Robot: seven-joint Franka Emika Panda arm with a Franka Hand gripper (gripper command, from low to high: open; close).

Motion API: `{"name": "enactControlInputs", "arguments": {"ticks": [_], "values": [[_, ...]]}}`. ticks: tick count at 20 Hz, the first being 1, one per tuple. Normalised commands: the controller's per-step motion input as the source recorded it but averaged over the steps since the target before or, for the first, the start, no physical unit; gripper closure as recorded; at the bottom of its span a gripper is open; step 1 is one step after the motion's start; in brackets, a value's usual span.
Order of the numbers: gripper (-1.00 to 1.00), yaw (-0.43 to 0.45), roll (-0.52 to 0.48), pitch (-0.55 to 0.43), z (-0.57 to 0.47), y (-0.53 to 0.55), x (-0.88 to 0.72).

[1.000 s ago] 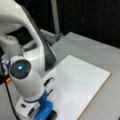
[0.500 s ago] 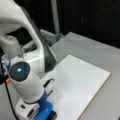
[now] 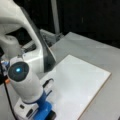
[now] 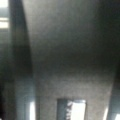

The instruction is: Erasing curve lines

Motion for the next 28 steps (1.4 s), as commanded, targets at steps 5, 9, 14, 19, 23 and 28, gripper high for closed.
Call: {"name": "enactControlInputs", "arguments": {"ticks": [5,9,14,19,23,28], "values": [[-1.0,-0.087,0.033,-0.04,0.04,0.06,-0.27],[-1.0,-0.096,0.008,-0.024,0.11,0.1,-0.25],[-1.0,-0.103,-0.045,0.011,0.19,0.15,-0.24],[-1.0,-0.06,-0.146,0.039,0.33,0.21,-0.24],[-1.0,0.025,-0.152,0.052,0.31,0.26,-0.18],[-1.0,0.033,-0.131,0.073,0.25,0.38,-0.16]]}}
